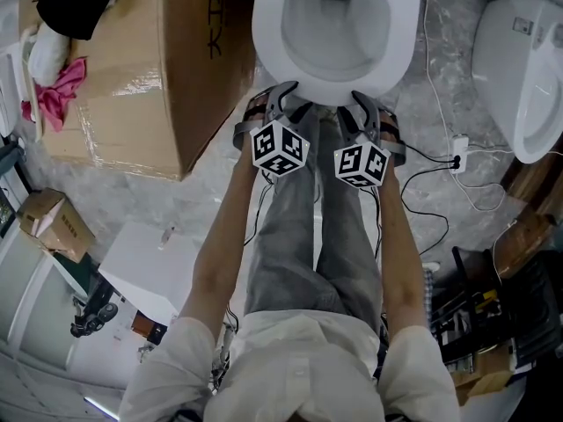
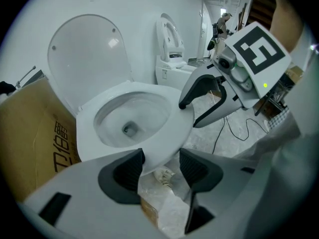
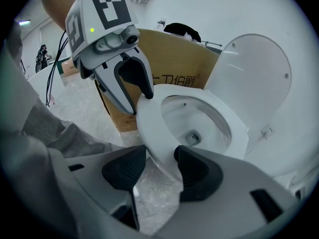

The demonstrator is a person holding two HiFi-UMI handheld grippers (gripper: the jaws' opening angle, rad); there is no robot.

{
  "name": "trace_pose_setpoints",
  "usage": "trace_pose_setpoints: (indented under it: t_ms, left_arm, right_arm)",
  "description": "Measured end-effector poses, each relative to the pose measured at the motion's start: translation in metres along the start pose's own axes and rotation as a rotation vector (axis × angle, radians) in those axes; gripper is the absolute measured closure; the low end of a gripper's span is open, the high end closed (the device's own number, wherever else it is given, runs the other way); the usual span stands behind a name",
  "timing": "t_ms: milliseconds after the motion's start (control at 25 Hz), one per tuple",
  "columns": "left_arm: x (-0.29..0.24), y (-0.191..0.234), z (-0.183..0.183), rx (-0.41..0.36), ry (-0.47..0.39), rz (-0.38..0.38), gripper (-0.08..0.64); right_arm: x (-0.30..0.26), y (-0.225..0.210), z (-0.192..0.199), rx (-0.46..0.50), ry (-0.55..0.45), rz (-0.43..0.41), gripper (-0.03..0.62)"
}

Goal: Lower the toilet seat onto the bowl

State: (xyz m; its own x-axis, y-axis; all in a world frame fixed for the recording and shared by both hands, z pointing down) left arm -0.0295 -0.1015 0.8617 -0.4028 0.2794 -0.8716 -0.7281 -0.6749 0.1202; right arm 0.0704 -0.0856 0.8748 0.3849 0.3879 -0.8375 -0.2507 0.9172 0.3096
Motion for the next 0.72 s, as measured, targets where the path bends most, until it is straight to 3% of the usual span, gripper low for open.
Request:
trace_pose_setpoints:
  t_ms: [720]
  left_arm:
    - [-0.029,0.003,0.018,0.022,0.034,0.009,0.328]
  right_arm:
    - [-0.029,0.014,0.016,0.012,0.037,-0.034,0.391]
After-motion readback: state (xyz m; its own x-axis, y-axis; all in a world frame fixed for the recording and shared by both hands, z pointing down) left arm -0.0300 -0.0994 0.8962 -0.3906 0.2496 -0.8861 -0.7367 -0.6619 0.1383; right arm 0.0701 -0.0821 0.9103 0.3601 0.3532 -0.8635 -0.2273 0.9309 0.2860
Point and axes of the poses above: the fingertips, and each gripper's own axes: x backward along the fingers, y to its left, z out of its underside, the point moved 2 cm from there along x, backward along the fingers, and after that the axes turned 15 degrees about x, right-handed, at the moved point
